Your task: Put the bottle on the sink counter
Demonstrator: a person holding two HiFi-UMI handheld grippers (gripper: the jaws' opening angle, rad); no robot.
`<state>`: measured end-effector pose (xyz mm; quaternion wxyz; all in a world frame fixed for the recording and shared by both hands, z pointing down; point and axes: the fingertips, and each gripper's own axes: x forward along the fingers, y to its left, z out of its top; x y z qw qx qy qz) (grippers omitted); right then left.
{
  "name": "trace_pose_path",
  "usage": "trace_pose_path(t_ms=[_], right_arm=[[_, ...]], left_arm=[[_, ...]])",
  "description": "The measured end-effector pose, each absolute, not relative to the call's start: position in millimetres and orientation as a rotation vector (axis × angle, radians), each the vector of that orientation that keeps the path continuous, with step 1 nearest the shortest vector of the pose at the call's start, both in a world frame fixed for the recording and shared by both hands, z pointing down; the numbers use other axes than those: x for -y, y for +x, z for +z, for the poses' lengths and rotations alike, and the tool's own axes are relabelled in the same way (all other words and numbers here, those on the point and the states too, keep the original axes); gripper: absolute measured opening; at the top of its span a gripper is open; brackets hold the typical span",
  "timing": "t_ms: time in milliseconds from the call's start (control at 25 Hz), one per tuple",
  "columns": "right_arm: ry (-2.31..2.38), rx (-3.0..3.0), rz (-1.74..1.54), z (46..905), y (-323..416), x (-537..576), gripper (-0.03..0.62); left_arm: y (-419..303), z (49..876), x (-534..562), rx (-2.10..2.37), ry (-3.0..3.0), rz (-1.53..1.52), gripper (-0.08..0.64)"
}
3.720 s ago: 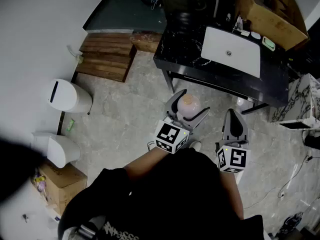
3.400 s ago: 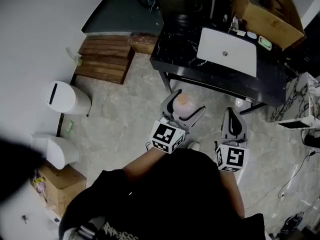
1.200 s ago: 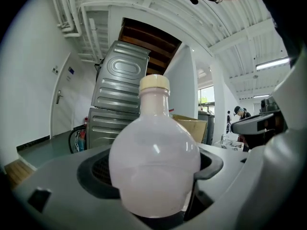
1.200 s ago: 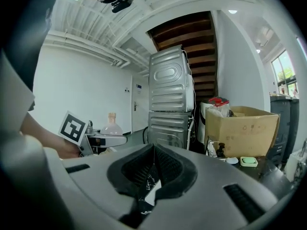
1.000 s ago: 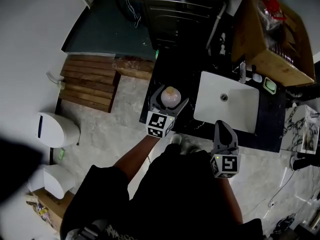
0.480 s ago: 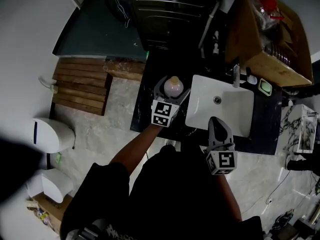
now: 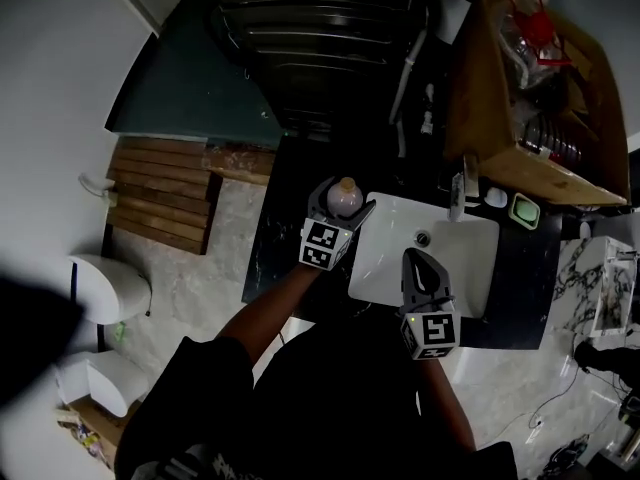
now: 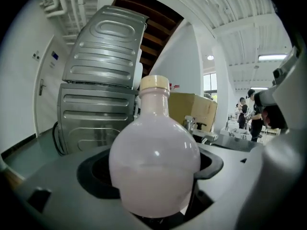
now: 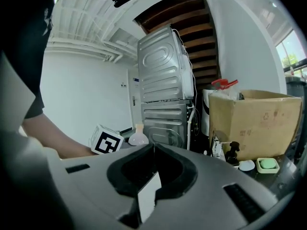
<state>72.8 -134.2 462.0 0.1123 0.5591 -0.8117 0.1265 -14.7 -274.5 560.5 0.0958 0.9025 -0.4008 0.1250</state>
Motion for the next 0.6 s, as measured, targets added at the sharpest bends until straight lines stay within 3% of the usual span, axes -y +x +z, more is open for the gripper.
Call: trace_pose_path(t_ms=[600], right_arm=[[1.554, 2.383, 0.437, 500.2, 107.0, 186.9, 0.039]], left_arm=[[24.2, 643.7, 356.4, 1.207, 2.605, 0.653, 0.408]])
